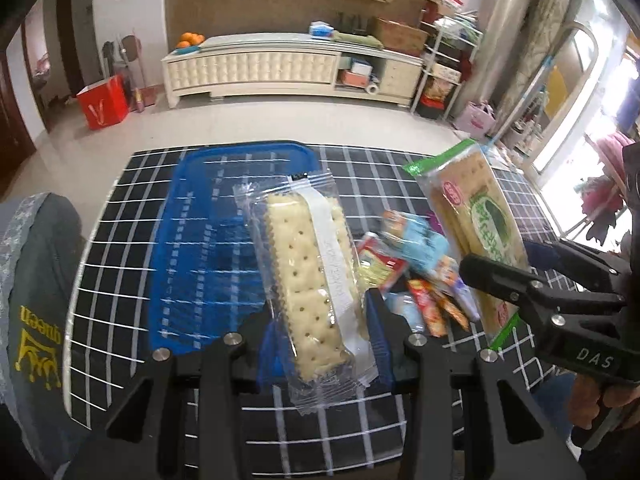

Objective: Organize snacks
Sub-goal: 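Carry both cracker packs over the blue basket with both tools, then open both tools to drop the cracker packs into the basket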

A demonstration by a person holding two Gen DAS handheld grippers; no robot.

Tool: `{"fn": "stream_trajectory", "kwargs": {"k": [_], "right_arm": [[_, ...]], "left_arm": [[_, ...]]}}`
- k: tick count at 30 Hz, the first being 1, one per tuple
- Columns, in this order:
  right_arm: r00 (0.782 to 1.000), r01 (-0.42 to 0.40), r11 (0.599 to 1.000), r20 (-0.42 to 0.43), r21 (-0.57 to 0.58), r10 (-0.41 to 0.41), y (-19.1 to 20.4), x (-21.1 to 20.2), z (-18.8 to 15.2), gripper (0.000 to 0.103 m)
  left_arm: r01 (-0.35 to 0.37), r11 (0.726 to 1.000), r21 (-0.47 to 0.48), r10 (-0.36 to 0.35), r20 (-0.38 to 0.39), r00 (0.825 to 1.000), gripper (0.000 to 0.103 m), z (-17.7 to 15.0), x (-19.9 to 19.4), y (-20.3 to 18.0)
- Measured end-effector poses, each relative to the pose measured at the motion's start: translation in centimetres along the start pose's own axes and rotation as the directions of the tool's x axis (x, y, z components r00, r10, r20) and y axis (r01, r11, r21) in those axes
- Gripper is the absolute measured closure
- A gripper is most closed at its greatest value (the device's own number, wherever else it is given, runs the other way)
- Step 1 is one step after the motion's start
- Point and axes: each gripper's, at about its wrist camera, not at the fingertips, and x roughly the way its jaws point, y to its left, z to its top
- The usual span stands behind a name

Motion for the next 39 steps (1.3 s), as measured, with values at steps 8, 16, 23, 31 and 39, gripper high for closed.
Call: {"fn": "stream_trajectory", "kwargs": {"k": [8,16,23,31,39], "right_arm": [[0.998,-0.040,0.998,-0.042,-0.047,0.038,3.6,4.3,3.6,0.043],[0.993,-0.044,0.999,-0.111,-0.015,0.042,4.8,9.4,6.8,0.043],[0.985,-0.018,0.999,-0.174,-0.029,0.013,5.6,12.8,8.4,0.043],[0.983,-0.018,1.000,-0.185,-0.017,0.015,5.7,14.0,9.2,0.043],[0.993,0.022,0.996,-0.113,-0.088,-0.032,5.8,12.9,9.1,0.008]], "left_arm": [[-0.017,1.000,-0.016,0.017,-0.025,1.000,0.065,2.5,1.5,5.8],[0.010,1.000,0.026,-0.008,-0.070,0.998,0.065,4.9,4.6,8.6],[0.019,1.000,0.012,-0.017,-0.113,0.993,0.064,5.9,7.5,10.6],[0.016,1.000,0.026,-0.013,-0.100,0.995,0.060,6.9,8.7,10.9],[-0.013,1.000,0.001,0.013,-0.083,0.996,0.044,6.7,8.7,11.8]]}}
